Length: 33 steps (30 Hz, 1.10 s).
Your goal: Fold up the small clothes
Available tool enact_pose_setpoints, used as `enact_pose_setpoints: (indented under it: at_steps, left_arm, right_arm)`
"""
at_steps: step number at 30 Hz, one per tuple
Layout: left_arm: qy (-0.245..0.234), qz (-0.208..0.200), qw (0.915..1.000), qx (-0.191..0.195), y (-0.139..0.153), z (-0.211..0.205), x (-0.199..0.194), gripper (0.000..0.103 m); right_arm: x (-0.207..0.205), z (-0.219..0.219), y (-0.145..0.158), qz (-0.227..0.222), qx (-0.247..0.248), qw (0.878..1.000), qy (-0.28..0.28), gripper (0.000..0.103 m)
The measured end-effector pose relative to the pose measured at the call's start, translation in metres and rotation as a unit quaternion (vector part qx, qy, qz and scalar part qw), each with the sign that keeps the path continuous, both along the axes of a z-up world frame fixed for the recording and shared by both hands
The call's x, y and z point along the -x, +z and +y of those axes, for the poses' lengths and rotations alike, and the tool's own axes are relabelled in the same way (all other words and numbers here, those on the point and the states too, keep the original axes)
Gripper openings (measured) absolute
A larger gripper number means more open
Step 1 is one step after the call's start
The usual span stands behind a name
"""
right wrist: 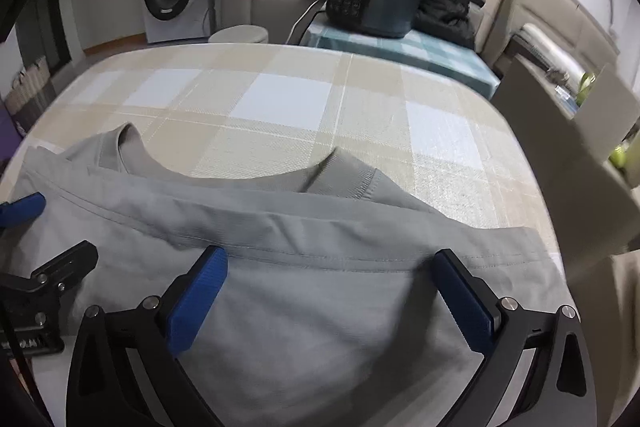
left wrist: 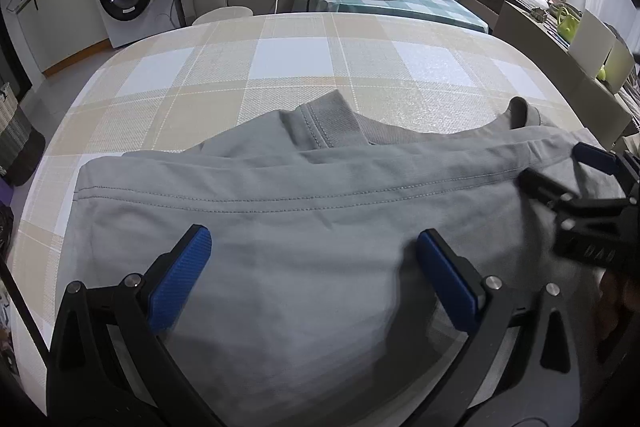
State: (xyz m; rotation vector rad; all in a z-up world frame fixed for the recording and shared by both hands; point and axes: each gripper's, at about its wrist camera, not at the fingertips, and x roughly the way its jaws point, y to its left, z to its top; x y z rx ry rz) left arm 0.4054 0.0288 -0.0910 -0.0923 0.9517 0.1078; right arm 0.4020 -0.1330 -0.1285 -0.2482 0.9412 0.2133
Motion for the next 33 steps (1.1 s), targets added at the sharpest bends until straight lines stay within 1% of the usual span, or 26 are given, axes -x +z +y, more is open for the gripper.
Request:
enact_pose_setpoints:
  at_steps: [1,3,4,5,7,9,10,11,12,15,16,18,19,20,21,22,24,28,30,31,33]
  left_arm:
    - [0.000,0.000,1.0000,0.000,0.000,0.000,0.001,0.102]
    - [0.000,0.000,1.0000,0.000,0.001,0.001,0.002,0.102]
    - [0.000,0.000,1.0000,0.000,0.001,0.001,0.003,0.102]
    - [0.000,0.000,1.0000,0.000,0.001,0.001,0.002,0.102]
    - [0.000,0.000,1.0000,-0.001,0.001,0.001,0.002,0.102]
    - [0.000,0.000,1.0000,0.001,0.001,0.001,0.003,0.102]
    - [0.000,0.000,1.0000,0.000,0.001,0.000,0.002,0.102]
    - [0.000,0.000,1.0000,0.000,0.001,0.002,0.003,0.102]
    - [0.000,0.000,1.0000,0.000,0.001,0.002,0.003,0.102]
    - [0.000,0.000,1.0000,0.001,0.001,0.002,0.003,0.102]
    - [0.000,0.000,1.0000,0.001,0.000,0.001,0.002,0.102]
    - [0.000,0.000,1.0000,0.001,0.001,0.002,0.003,0.102]
    - [0.000,-0.001,1.0000,0.001,0.000,0.001,0.003,0.102]
    - [0.000,0.000,1.0000,0.000,0.001,0.002,0.003,0.102]
    - [0.000,0.000,1.0000,0.001,0.001,0.001,0.002,0.102]
    - [0.000,-0.001,1.0000,0.000,0.000,0.001,0.003,0.102]
    - [0.000,-0.001,1.0000,0.001,0.000,0.002,0.003,0.102]
    - [0.000,0.000,1.0000,-0.001,0.002,0.000,0.004,0.102]
    - [0.000,0.000,1.0000,-0.001,0.001,0.001,0.005,0.102]
    - [0.000,0.000,1.0000,-0.001,0.002,0.000,0.004,0.102]
    - [0.000,0.000,1.0000,-0.001,0.001,0.001,0.005,0.102]
  right_arm:
    - [-0.001,-0.011,-0.001,-0.004,0.013,1.000,-0.018,0.103]
    - [-0.005,-0.042,-0.001,0.001,0.015,0.998,-0.066,0.103]
    - [-0.005,-0.060,-0.001,-0.004,0.021,0.995,-0.093,0.103]
    - [-0.004,-0.071,0.000,-0.009,0.030,0.994,-0.109,0.103]
    - [-0.004,-0.087,0.001,0.002,0.022,0.992,-0.123,0.103]
    - [0.000,-0.091,0.004,0.000,0.027,0.992,-0.123,0.103]
    - [0.006,-0.089,0.009,-0.010,0.037,0.992,-0.121,0.103]
    - [0.011,-0.087,0.013,-0.018,0.035,0.993,-0.115,0.103]
    - [0.020,-0.081,0.019,-0.021,0.021,0.994,-0.102,0.103]
    - [0.038,-0.057,0.024,-0.007,-0.017,0.998,-0.053,0.102]
    - [0.042,-0.049,0.021,-0.004,-0.018,0.999,-0.041,0.103]
    - [0.048,-0.035,0.009,0.004,0.005,1.000,-0.009,0.102]
    - [0.049,-0.032,0.001,0.010,0.023,1.000,-0.005,0.102]
    - [0.050,-0.037,0.000,-0.001,0.006,1.000,-0.003,0.103]
    - [0.047,-0.046,-0.002,0.012,-0.005,1.000,-0.012,0.103]
    - [0.047,-0.055,-0.003,0.015,-0.007,1.000,-0.027,0.103]
    - [0.046,-0.077,-0.002,0.006,0.012,0.998,-0.057,0.103]
    - [0.049,-0.109,-0.002,0.009,0.019,0.994,-0.103,0.103]
    - [0.056,-0.109,0.004,-0.001,0.020,0.995,-0.100,0.103]
    - [0.061,-0.103,0.012,-0.009,0.009,0.996,-0.087,0.103]
    - [0.072,-0.089,0.016,-0.007,-0.018,0.997,-0.069,0.103]
